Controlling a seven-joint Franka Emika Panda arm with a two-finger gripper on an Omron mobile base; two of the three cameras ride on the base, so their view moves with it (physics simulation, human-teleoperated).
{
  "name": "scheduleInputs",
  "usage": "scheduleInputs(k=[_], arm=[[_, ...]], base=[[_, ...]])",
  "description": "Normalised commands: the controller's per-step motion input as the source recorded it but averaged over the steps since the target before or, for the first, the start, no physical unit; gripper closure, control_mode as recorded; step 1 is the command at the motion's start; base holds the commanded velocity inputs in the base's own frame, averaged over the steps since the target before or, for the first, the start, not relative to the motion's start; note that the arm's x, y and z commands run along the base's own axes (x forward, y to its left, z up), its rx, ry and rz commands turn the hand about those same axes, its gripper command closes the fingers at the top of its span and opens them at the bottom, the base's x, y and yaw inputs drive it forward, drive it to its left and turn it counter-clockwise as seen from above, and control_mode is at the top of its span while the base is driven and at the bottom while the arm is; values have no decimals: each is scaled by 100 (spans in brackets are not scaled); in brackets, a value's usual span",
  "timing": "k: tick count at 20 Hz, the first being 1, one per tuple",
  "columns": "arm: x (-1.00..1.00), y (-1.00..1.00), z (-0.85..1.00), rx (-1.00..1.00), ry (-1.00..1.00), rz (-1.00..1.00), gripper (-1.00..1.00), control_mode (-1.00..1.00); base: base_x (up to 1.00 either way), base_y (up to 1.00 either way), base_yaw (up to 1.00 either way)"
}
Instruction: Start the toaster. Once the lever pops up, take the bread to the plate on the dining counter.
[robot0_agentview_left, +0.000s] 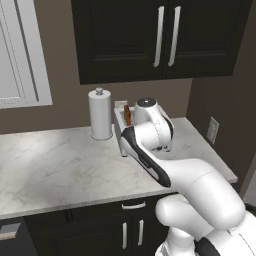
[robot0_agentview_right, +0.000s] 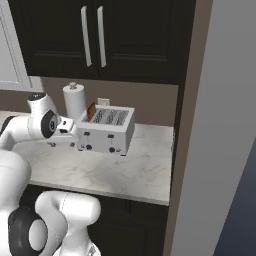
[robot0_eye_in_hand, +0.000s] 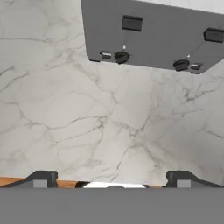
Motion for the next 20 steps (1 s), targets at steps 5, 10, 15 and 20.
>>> scheduleInputs(k=[5, 10, 15, 20], arm=[[59, -3, -6, 0, 0, 0, -100, -100], [47, 0, -5, 0, 0, 0, -100, -100], [37, 6, -7, 0, 0, 0, -100, -100], [25, 10, -21, 0, 0, 0, -100, -100]], base=[[0, 0, 0], [0, 0, 0], [0, 0, 0], [0, 0, 0]])
